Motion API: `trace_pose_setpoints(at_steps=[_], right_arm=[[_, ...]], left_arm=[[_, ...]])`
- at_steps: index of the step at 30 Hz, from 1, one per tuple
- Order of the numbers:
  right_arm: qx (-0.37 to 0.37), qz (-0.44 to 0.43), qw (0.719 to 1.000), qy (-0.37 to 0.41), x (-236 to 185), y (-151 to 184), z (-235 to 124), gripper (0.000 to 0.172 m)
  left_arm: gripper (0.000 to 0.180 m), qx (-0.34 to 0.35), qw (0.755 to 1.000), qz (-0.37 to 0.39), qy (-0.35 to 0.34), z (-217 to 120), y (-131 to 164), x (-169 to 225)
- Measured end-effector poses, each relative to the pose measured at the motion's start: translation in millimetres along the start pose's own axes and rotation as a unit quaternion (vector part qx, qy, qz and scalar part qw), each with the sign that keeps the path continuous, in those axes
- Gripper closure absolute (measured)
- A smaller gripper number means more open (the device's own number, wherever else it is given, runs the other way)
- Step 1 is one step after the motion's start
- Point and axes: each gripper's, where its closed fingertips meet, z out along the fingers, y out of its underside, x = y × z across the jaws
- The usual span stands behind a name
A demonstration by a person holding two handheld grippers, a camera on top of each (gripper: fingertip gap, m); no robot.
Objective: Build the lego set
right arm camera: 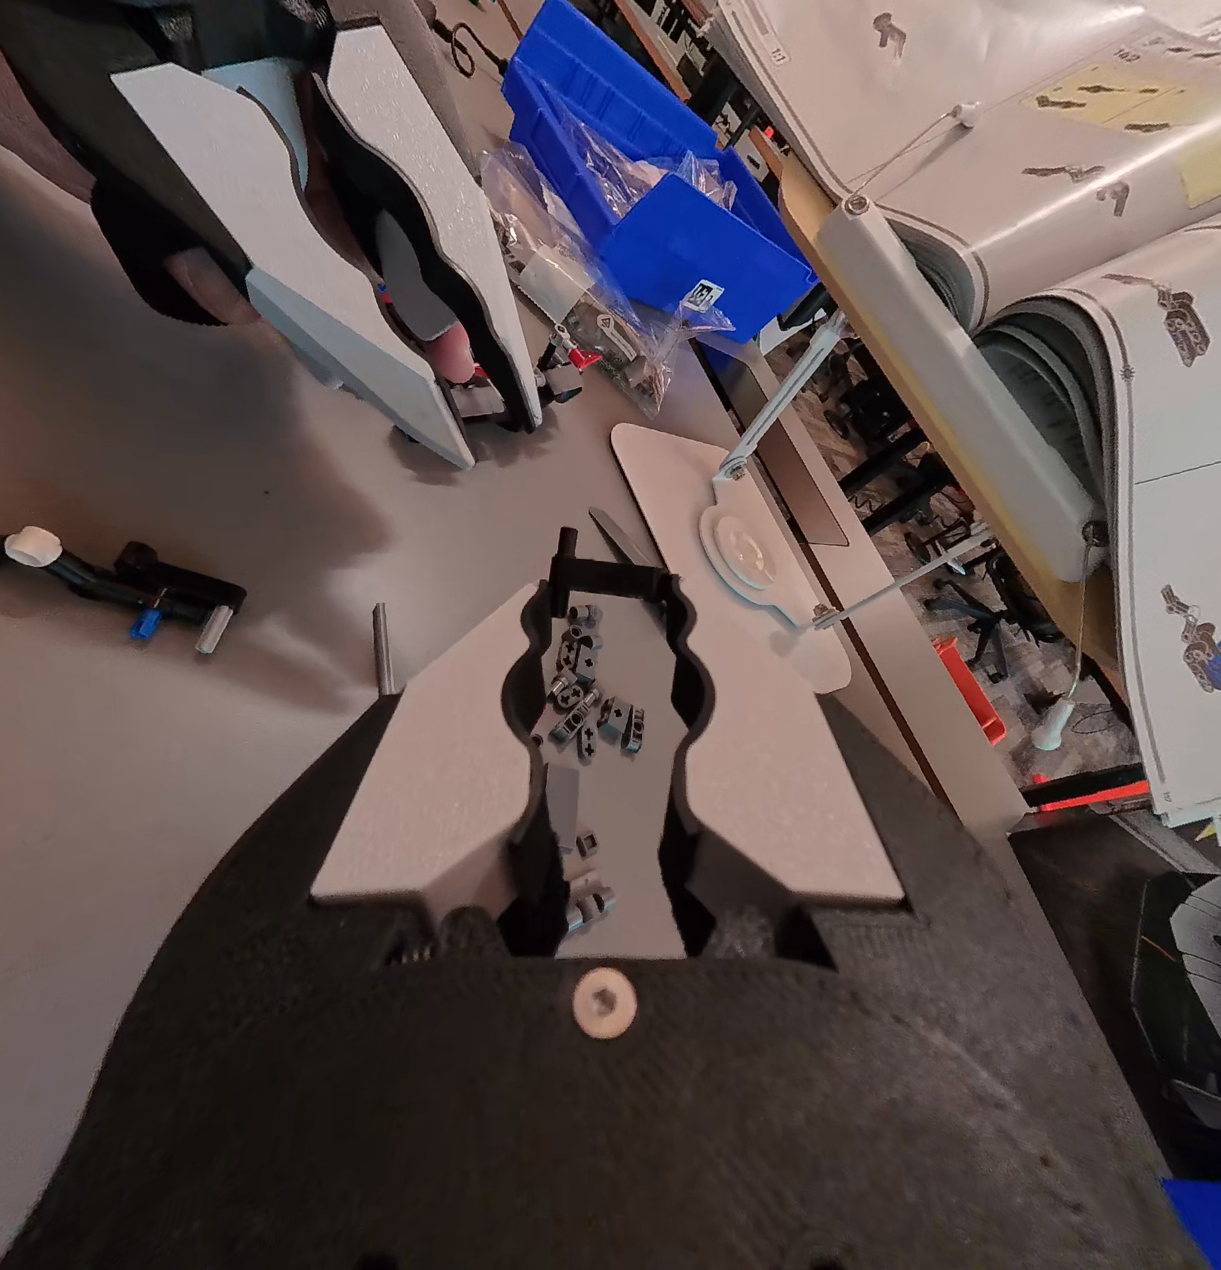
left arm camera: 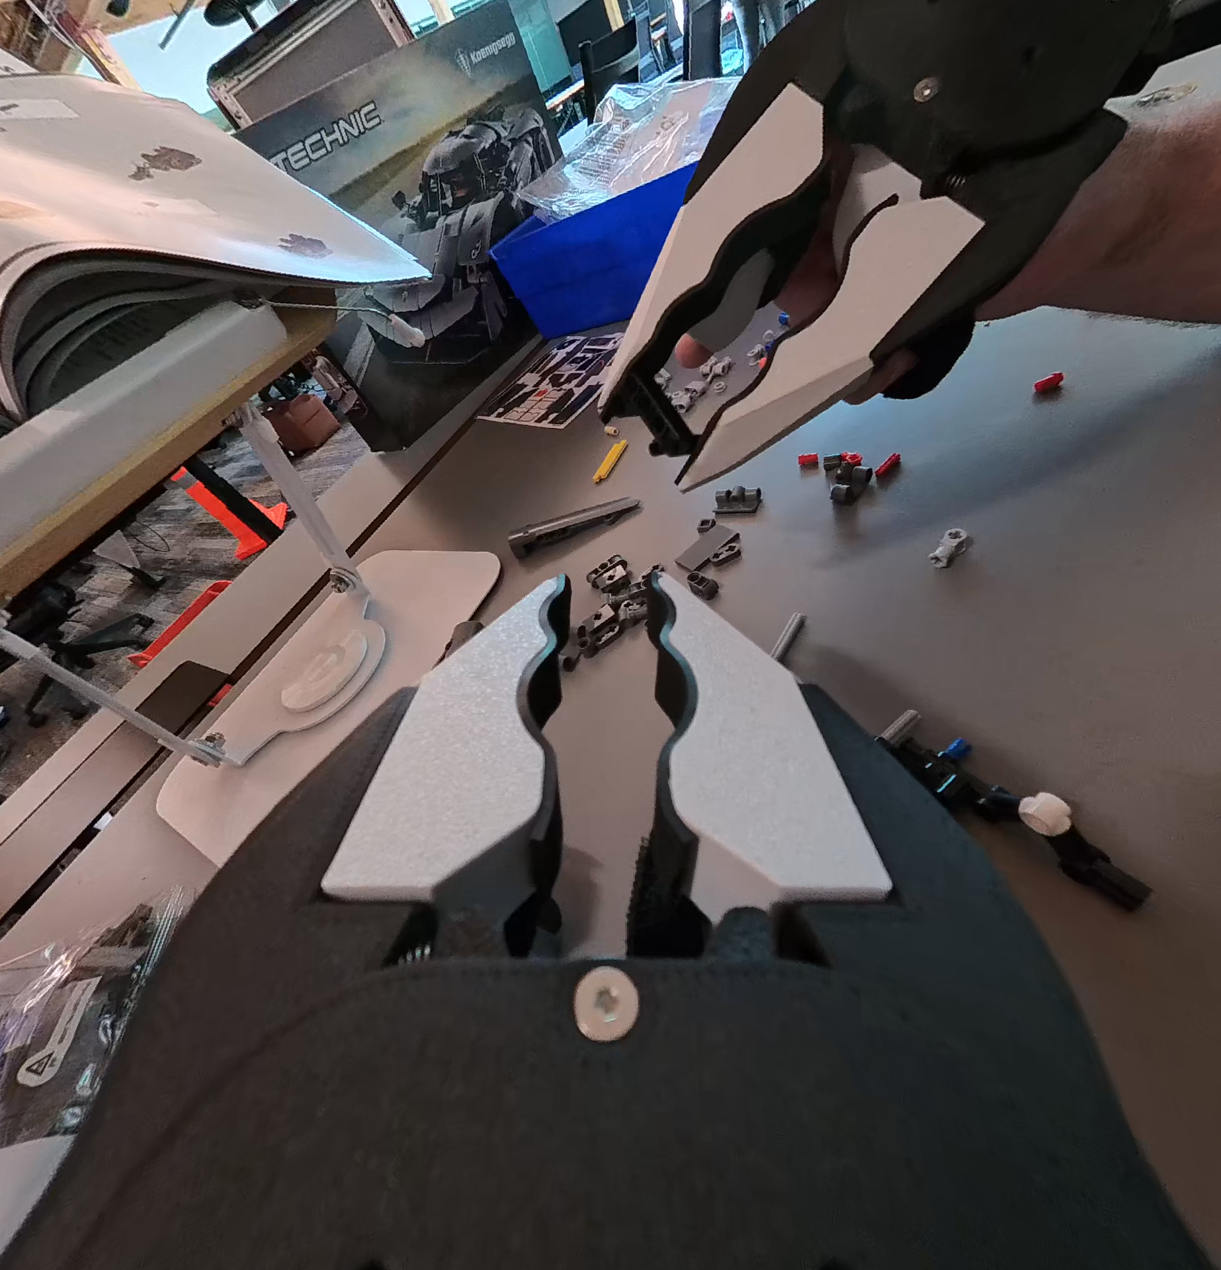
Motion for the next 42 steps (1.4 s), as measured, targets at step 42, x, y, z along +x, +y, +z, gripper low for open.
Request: trace_pose_setpoints(at_steps=[42], right_arm=[[-0.026, -0.006, 1.0, -0.01, -5.9, 12.9, 6.6, 0.142]], left_arm=[[0.144, 0.032, 0.999, 0.042, 0.011, -1.5, -10.8, 17.8]])
